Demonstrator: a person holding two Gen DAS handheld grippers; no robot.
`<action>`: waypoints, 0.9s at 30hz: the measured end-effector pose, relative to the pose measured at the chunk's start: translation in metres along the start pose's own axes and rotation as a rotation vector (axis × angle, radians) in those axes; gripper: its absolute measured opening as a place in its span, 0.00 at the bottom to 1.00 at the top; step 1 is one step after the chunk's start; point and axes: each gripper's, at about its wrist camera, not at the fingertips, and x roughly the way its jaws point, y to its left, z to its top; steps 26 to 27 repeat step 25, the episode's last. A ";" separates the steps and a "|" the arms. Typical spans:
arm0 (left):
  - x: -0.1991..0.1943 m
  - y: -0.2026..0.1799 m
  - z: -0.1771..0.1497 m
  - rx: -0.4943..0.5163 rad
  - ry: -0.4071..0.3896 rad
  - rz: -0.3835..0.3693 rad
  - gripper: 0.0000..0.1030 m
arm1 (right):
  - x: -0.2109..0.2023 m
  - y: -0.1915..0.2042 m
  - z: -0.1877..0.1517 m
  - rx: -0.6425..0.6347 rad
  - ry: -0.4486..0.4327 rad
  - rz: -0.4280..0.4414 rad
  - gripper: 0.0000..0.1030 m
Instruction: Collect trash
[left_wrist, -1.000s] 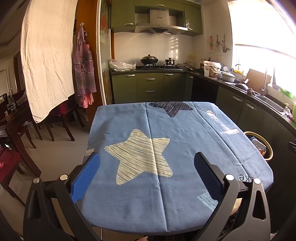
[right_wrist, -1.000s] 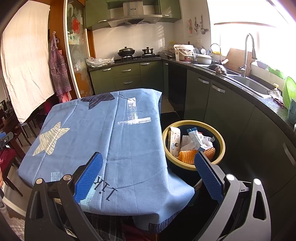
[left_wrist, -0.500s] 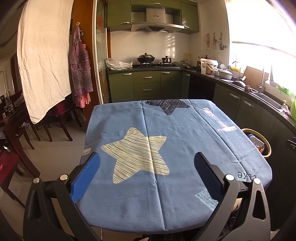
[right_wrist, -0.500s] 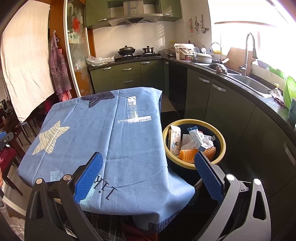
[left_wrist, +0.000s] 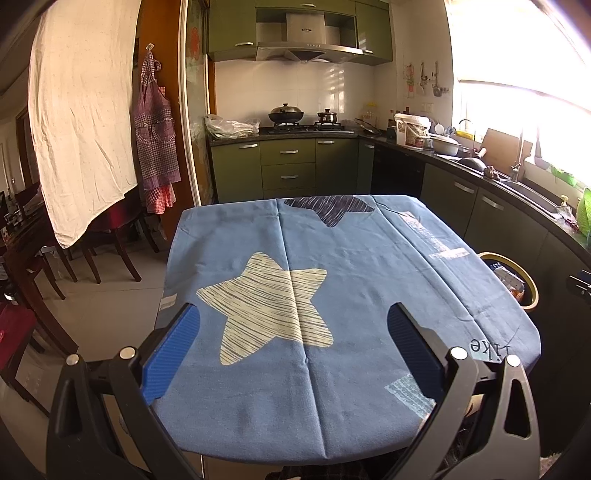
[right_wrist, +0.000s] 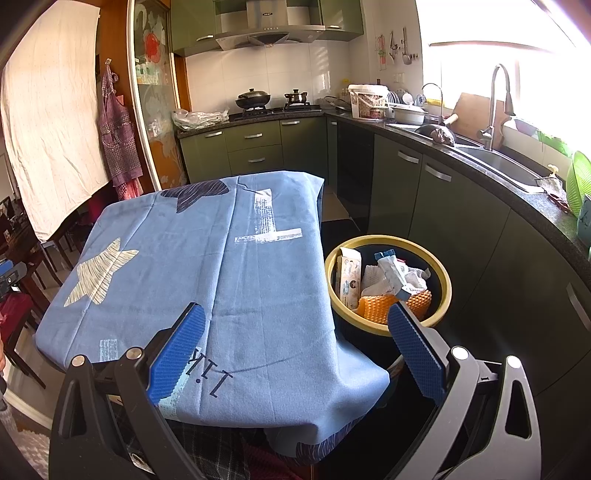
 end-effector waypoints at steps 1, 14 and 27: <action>0.000 0.000 0.000 0.001 0.001 -0.001 0.94 | 0.000 0.000 0.000 0.000 0.001 0.000 0.95; 0.001 0.004 0.004 -0.016 -0.041 -0.008 0.94 | 0.004 -0.001 -0.003 0.004 0.008 0.001 0.95; 0.026 0.002 0.017 0.008 0.006 -0.019 0.94 | 0.021 -0.006 0.004 0.012 0.031 -0.001 0.95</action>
